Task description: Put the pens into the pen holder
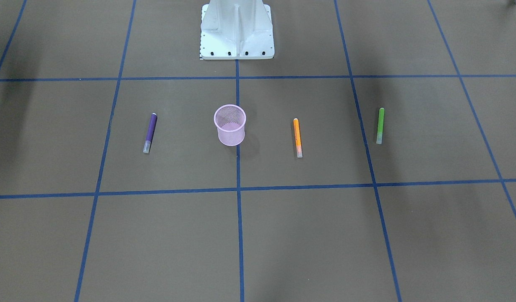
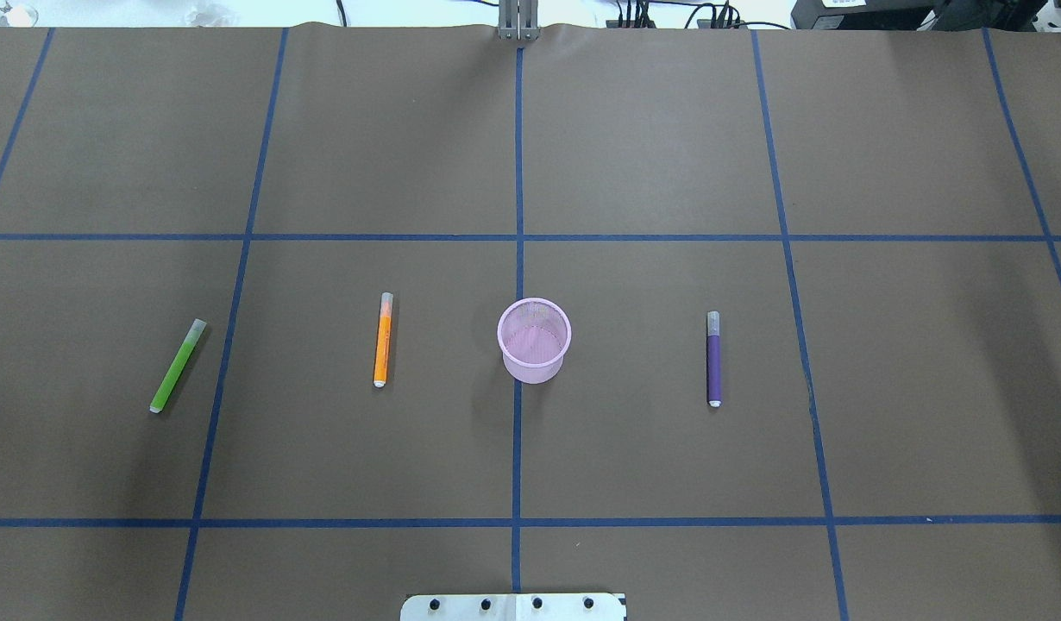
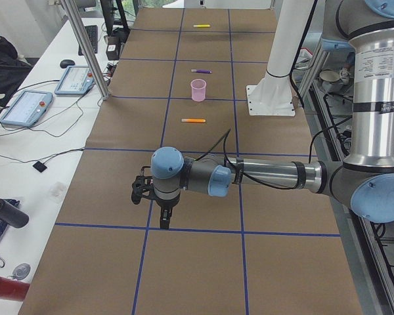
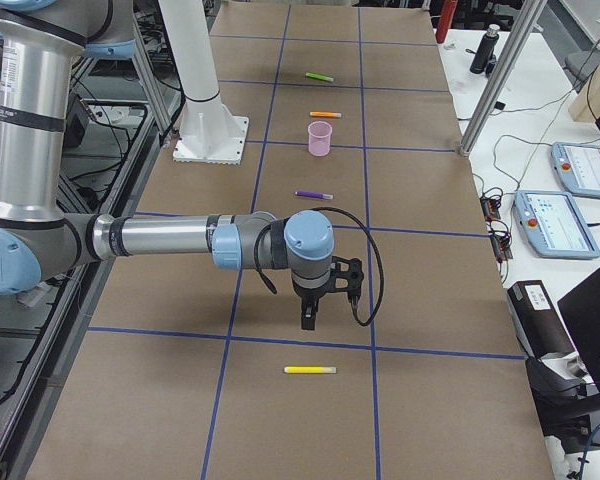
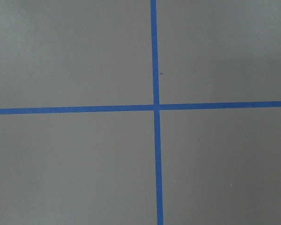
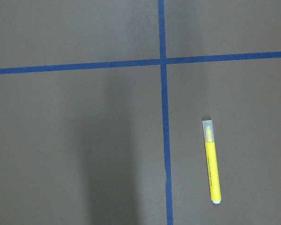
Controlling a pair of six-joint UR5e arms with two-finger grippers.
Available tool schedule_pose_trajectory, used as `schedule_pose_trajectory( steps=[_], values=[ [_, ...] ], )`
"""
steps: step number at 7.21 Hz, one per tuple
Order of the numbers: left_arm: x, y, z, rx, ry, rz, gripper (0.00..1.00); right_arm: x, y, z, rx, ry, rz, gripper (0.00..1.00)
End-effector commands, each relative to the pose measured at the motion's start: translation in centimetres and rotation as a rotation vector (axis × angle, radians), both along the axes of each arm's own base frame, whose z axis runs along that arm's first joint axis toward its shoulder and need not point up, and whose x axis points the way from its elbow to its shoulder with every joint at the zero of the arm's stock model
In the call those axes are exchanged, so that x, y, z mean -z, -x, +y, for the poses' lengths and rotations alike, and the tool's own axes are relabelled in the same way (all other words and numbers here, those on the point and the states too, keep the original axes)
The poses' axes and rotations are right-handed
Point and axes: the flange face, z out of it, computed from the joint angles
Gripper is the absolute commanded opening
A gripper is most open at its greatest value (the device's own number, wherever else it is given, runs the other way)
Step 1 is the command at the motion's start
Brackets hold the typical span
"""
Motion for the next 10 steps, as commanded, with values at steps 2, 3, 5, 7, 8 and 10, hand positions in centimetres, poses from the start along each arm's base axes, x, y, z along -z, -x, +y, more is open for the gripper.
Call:
schedule_pose_trajectory(
  steps=[2, 3, 5, 7, 8, 10],
  values=[
    [0.2, -0.1, -0.1, -0.002, -0.005, -0.001, 1.00, -0.2, 0.0, 0.1, 0.001, 0.004, 0.001, 1.00],
    [0.4, -0.1, -0.4, 0.000, -0.005, -0.004, 1.00, -0.1, 0.0, 0.0, 0.001, 0.001, 0.000, 1.00],
    [1.6, -1.1, -1.2, -0.016, -0.018, 0.003, 1.00, -0.1, 0.0, 0.0, 0.000, 0.002, 0.000, 1.00],
    [5.0, -1.5, -2.1, -0.024, -0.145, 0.030, 1.00, -0.2, 0.0, 0.0, 0.000, 0.003, 0.000, 1.00],
    [5.4, -1.7, -2.1, -0.013, -0.160, 0.059, 1.00, -0.2, 0.0, 0.0, 0.000, 0.003, 0.000, 1.00],
    [9.6, -7.6, -4.9, 0.039, -0.052, 0.123, 1.00, 0.6, 0.4, -0.1, 0.005, -0.005, -0.056, 1.00]
  ],
)
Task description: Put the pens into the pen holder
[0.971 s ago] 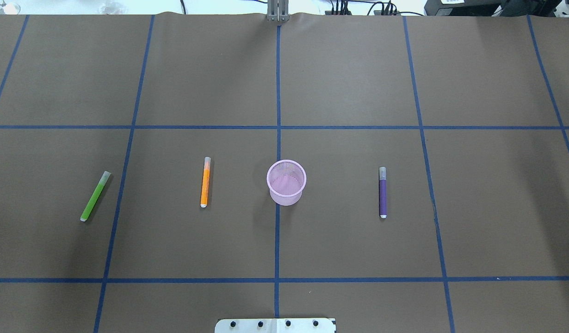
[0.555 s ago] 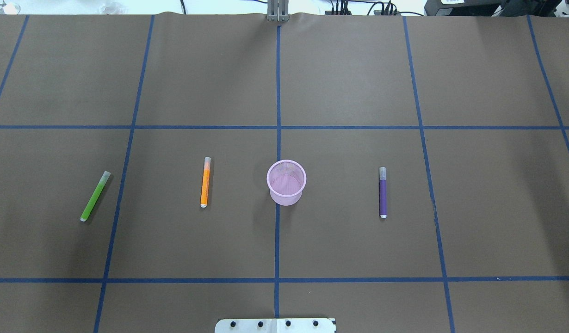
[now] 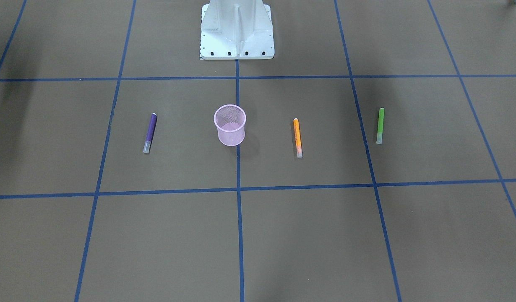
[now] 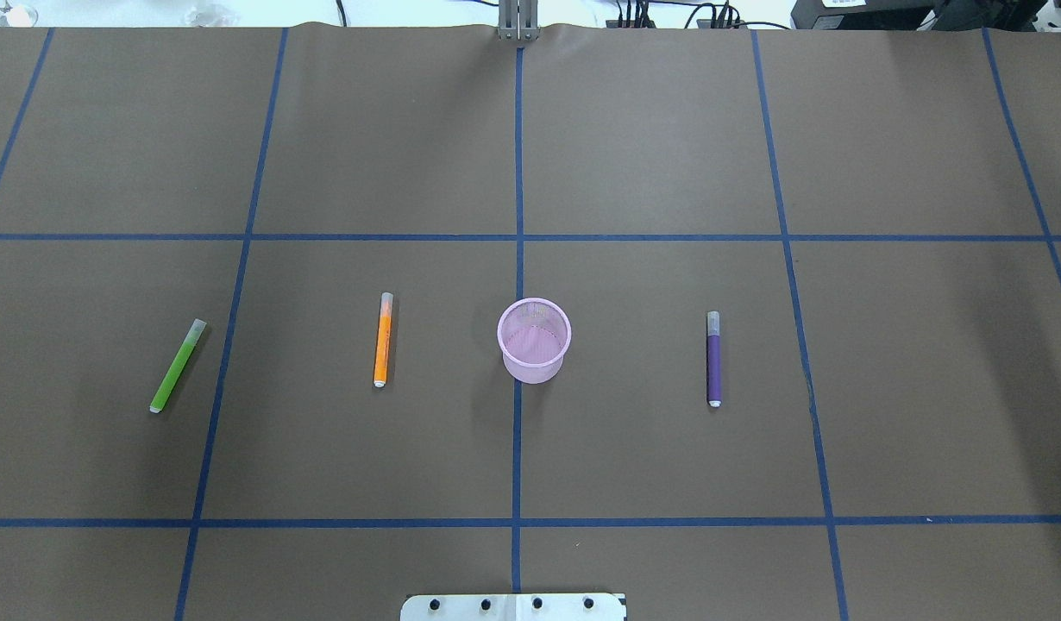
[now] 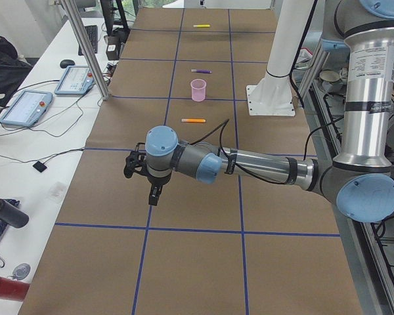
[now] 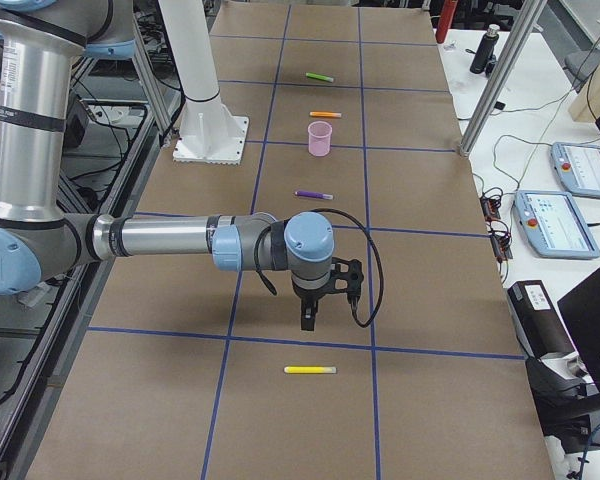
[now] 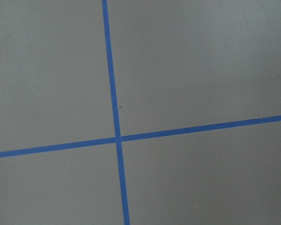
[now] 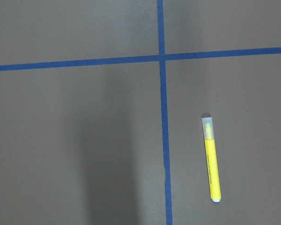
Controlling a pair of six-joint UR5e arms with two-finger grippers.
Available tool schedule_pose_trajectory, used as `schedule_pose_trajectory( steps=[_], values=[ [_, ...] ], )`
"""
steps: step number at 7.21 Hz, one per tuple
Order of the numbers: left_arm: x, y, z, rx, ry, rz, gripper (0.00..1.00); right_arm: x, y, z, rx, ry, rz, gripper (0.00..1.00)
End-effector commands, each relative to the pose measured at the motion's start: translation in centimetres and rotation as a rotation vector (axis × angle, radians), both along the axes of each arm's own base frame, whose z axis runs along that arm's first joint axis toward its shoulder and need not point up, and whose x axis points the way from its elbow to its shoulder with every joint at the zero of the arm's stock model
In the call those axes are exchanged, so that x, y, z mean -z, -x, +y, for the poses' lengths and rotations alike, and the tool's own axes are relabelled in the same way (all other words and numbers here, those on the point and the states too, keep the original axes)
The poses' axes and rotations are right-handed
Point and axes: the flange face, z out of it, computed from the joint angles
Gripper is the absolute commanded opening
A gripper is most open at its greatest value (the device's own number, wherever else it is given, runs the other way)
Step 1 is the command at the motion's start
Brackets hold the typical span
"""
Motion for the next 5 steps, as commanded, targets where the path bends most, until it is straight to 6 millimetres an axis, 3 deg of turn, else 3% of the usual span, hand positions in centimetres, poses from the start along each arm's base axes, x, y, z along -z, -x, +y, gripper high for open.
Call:
schedule_pose_trajectory(
  steps=[1, 2, 3, 5],
  values=[
    [3.6, -6.6, -1.5, -0.034, 0.047, 0.053, 1.00, 0.6, 0.4, -0.1, 0.005, -0.005, -0.057, 1.00],
    [6.0, -8.4, -2.8, -0.060, 0.004, 0.062, 1.00, 1.0, 0.4, -0.1, 0.005, -0.015, -0.059, 1.00],
    [6.8, -10.1, -2.5, -0.090, -0.010, 0.066, 1.00, 0.8, 0.4, -0.1, 0.007, -0.012, -0.057, 1.00],
    [8.3, -16.5, -0.9, -0.188, -0.051, 0.033, 0.99, 0.8, 0.3, -0.1, 0.006, -0.010, -0.051, 1.00]
  ],
)
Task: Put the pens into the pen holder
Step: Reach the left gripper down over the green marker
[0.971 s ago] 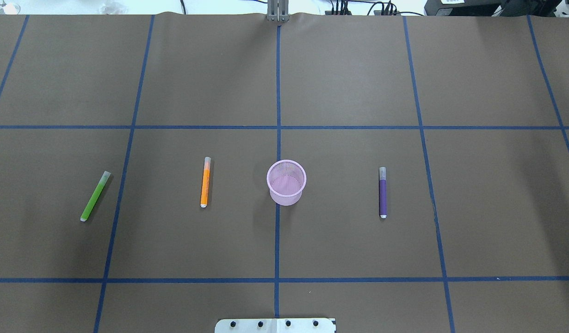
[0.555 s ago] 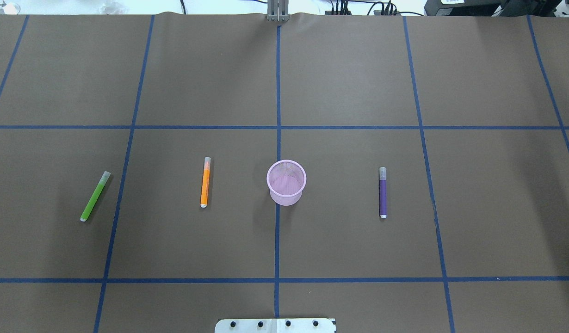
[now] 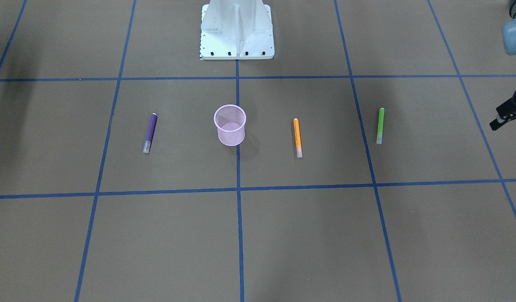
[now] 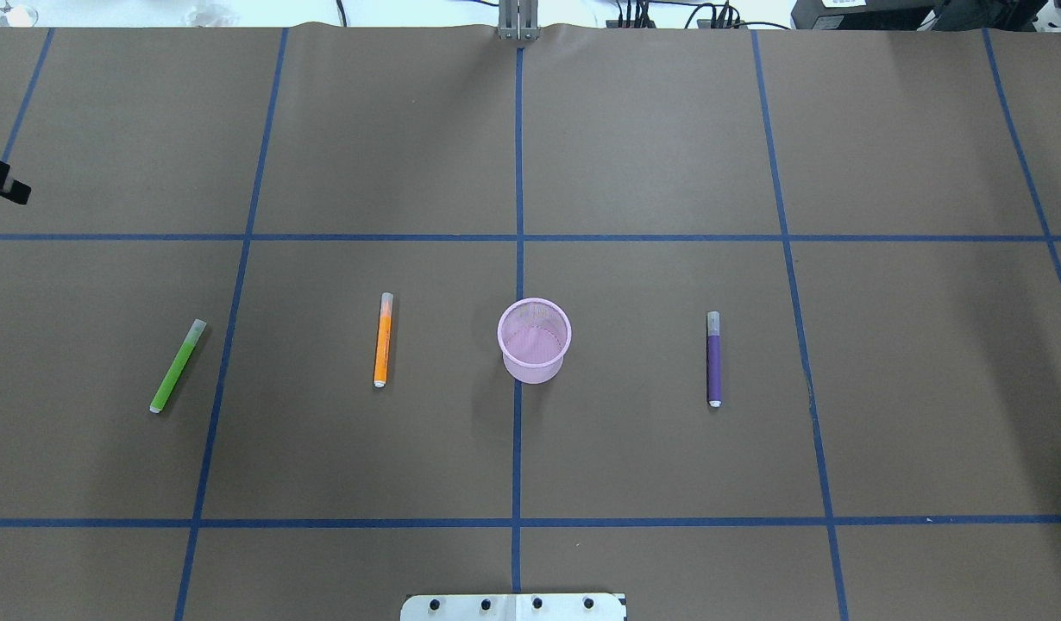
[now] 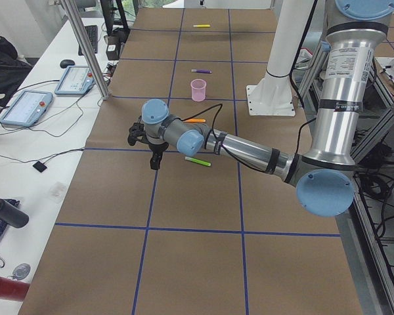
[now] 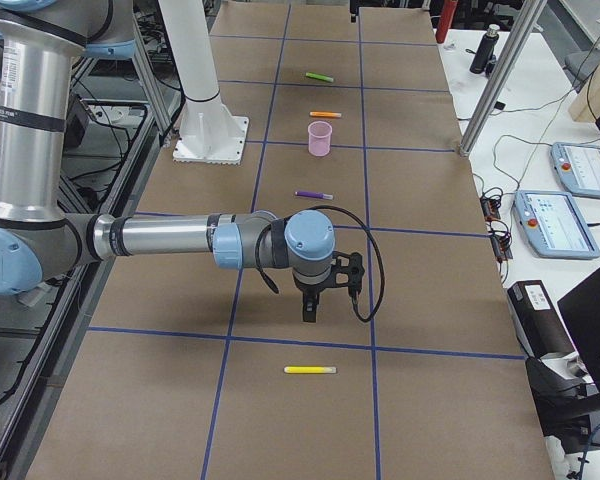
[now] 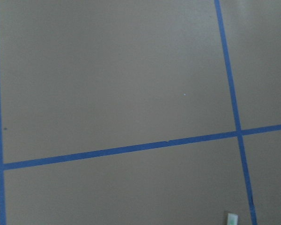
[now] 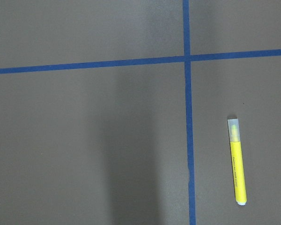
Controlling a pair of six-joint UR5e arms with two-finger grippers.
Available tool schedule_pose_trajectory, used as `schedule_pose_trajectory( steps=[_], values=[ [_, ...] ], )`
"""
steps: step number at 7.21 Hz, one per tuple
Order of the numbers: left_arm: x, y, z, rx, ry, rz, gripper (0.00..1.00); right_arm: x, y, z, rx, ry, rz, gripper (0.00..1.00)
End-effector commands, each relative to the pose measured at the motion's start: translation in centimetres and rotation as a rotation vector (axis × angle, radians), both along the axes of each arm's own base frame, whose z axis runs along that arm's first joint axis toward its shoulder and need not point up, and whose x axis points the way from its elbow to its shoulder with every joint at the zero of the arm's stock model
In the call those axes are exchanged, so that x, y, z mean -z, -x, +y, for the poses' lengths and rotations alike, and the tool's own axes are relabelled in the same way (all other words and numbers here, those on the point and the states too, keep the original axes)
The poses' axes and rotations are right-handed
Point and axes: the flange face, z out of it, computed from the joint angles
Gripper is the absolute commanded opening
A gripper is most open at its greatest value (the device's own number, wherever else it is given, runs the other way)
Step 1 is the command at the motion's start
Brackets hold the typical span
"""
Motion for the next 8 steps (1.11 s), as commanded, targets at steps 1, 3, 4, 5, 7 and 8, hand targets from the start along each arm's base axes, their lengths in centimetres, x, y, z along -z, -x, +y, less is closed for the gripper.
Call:
schedule_pose_trajectory(
  steps=[1, 3, 4, 5, 7, 8],
  values=[
    [2.0, -6.0, 2.4, -0.068, -0.074, -0.061, 0.99, -0.1, 0.3, 0.0, 0.009, 0.000, 0.006, 1.00],
    [3.8, -13.3, 5.6, -0.055, -0.059, -0.117, 0.97, 1.6, 1.6, -1.9, 0.038, -0.036, 0.008, 1.00],
    [3.8, -15.3, 6.5, -0.057, -0.084, -0.107, 0.97, 1.3, 1.6, -1.9, 0.040, -0.033, 0.007, 1.00],
    [3.0, -16.6, 6.8, -0.043, -0.085, -0.087, 0.97, 1.0, 1.7, -1.6, 0.041, -0.024, -0.002, 1.00],
    [0.6, -18.8, 7.3, -0.076, -0.093, -0.079, 0.97, -0.6, 2.1, -1.4, 0.049, 0.003, 0.008, 1.00],
    [-0.7, -19.2, 7.0, -0.077, -0.106, -0.068, 0.97, -0.9, 2.1, -1.4, 0.051, 0.006, 0.002, 1.00]
  ],
)
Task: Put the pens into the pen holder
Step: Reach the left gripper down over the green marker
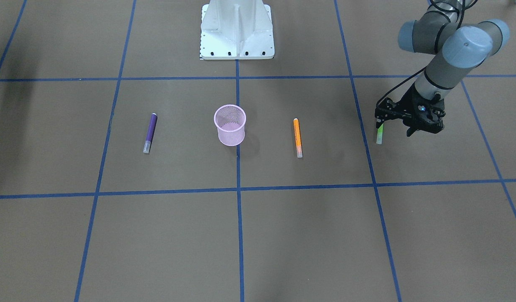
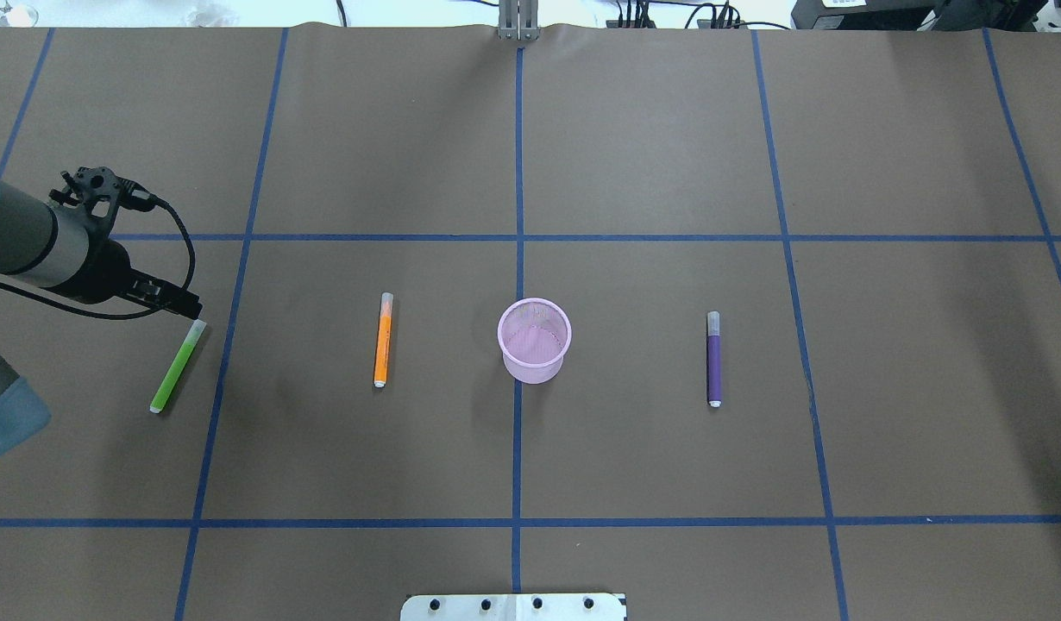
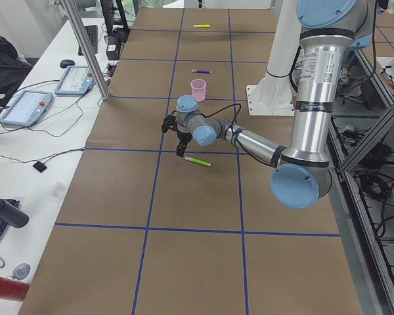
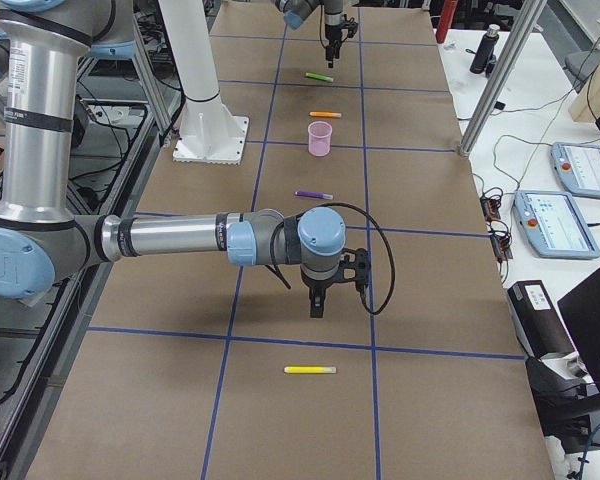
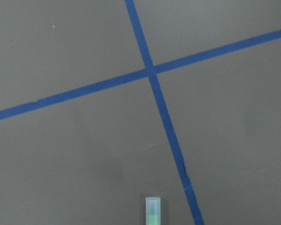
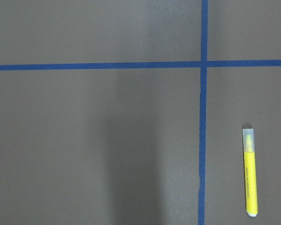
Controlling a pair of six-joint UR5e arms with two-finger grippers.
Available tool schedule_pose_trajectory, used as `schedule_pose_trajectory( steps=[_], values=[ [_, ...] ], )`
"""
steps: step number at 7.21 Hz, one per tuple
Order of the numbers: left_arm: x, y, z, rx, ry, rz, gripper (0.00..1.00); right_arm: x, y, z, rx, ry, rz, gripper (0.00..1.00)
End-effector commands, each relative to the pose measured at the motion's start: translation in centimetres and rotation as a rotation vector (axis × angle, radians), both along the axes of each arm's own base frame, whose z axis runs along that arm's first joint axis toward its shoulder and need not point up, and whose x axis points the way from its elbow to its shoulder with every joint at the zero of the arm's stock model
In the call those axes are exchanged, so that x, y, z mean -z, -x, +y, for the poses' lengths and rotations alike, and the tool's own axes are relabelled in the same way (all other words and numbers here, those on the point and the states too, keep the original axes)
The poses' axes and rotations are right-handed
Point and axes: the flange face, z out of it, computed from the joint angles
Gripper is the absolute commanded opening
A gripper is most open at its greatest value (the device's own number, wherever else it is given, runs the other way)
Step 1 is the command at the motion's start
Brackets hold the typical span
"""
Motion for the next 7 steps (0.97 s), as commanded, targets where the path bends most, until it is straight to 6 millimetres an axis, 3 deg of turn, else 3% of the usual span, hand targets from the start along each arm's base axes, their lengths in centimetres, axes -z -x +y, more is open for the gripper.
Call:
schedule_pose_trajectory(
  steps=[1, 7],
  values=[
    [-2.9, -1.3, -0.2, -0.006, -0.026, 0.012, 0.97, -0.5, 0.3, -0.1, 0.008, 0.007, -0.005, 1.00],
    [-3.4, -3.2, 1.0, -0.035, -0.036, -0.011, 0.91, -0.5, 0.4, -0.2, 0.011, 0.008, -0.005, 1.00]
  ],
)
